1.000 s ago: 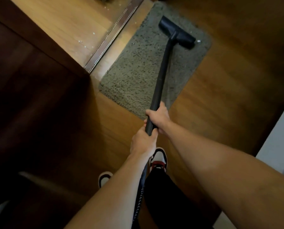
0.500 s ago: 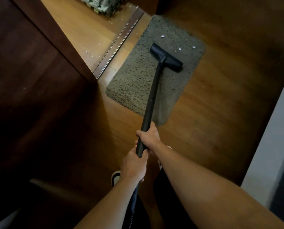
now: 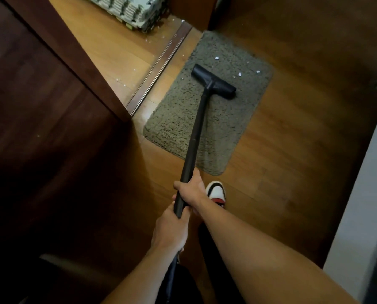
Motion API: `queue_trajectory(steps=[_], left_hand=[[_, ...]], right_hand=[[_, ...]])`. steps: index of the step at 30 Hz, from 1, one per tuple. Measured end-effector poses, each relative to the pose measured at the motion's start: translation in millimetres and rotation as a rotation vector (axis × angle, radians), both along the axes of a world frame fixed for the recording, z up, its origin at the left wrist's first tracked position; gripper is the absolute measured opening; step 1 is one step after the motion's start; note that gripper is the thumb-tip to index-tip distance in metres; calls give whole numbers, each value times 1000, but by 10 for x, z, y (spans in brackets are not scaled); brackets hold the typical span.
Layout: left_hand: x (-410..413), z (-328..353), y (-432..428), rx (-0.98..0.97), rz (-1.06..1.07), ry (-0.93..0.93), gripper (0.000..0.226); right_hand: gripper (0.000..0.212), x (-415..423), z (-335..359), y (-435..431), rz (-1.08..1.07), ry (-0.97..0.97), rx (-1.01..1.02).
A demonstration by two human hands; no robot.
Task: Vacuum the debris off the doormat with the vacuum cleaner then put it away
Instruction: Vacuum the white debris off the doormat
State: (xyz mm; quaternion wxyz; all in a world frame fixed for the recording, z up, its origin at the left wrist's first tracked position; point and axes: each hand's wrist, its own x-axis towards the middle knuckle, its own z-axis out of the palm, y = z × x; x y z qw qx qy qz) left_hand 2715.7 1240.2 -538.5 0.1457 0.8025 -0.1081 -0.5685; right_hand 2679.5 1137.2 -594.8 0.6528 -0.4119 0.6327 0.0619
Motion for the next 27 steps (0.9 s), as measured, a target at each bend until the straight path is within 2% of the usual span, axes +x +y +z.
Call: queue_trajectory(steps=[7, 14, 27], left_hand=[[24, -140, -644, 18, 18, 3, 31], [7, -285, -1301, 14, 104, 70, 23], [96, -432, -1907, -61, 145, 55, 31]], right_hand=[[60, 57, -92, -664, 47, 6, -22], [47, 79, -118, -1363, 119, 33, -55], [49, 233, -202, -2010, 133, 68, -88]])
